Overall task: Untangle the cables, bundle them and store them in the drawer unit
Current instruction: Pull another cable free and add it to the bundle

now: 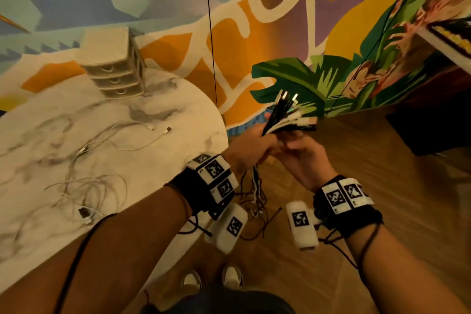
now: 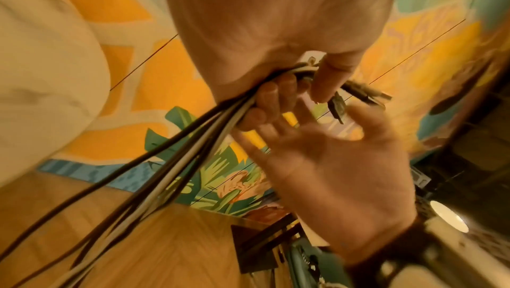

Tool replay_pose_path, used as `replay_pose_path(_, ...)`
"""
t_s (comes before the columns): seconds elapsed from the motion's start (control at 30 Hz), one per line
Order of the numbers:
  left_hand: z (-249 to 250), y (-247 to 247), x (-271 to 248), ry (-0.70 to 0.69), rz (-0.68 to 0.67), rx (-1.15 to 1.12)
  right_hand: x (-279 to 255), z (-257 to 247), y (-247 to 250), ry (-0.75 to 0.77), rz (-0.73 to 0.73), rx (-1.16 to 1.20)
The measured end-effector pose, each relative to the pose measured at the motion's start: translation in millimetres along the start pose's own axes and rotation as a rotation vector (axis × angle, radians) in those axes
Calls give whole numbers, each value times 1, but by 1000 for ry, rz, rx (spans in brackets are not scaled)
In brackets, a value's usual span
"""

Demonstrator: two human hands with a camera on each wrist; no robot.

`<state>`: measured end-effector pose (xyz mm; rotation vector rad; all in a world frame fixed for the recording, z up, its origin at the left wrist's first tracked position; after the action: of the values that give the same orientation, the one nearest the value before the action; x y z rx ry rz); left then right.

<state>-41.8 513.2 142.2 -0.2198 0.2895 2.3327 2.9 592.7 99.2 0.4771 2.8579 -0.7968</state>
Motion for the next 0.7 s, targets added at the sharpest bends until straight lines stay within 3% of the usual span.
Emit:
replay_pose_path(0.17,-11,-17,-13,-35,-67,219,-5,-2,-28,-4,68,-323)
replay_pose_path(0.33,-18,-9,-18,-174,-87,361,-1,17,-32,-100,152,-403)
replay_pose_path(0.47,-15,4,-25,-320,-128,775,2,25,-41,-48,187,-452)
replay_pose_path(0.5,-10,14,-26,-340,-67,915,2,25,-43,-34,193,-450)
replay_pose_path(0.57,14,42,-31,-413,237,1097,3,20,-48,0,222,-417)
replay_pose_path(0.63,50,55,-43,-627,482,1012,3,13,-58,83,216,-453)
replay_pose_path(0.7,68,51,-40,-764,475,834,2,13,-71,121,207,-563)
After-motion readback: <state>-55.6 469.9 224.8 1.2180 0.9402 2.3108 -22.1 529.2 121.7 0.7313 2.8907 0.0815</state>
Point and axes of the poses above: each hand's wrist, its own x-axis towards the middle knuckle, its own y-axis out of the back of the hand, z = x × y, the point moved 7 cm from there along x, towards the middle knuckle, and after that the axes turned 8 degrees about z, right-handed, at the moved point
